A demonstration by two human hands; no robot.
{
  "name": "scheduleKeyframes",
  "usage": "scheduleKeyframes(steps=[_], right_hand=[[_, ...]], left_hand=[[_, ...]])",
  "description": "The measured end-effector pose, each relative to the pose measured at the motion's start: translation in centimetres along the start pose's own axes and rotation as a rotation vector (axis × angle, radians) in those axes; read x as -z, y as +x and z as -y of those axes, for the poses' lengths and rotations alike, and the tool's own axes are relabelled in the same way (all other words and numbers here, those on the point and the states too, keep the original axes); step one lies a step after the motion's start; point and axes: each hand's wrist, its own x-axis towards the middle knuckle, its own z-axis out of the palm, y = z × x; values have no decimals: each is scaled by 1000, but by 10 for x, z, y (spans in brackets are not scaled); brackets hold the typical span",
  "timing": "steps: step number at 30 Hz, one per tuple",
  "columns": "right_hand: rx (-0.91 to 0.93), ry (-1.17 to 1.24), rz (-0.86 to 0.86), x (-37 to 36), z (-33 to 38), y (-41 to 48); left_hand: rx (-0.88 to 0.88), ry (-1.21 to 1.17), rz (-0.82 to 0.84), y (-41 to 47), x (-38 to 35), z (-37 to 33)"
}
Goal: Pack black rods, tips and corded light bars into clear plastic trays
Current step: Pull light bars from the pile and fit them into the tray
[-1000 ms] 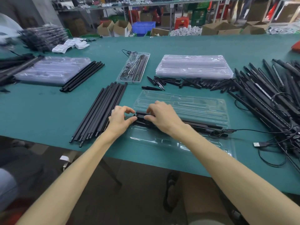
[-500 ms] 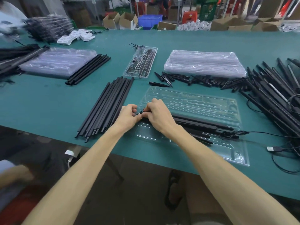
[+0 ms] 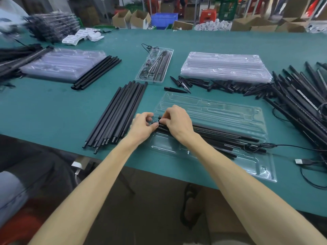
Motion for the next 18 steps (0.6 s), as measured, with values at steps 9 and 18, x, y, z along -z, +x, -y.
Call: scheduleKeyframes(steps=[9,18], right_hand=[[-47,-92,-5,-1,6,3],[27,-12,-41,21,-14,-22]], left_hand=[[-7,41,1,-3,0,-1],[56,-81,42,-2,2,-2]])
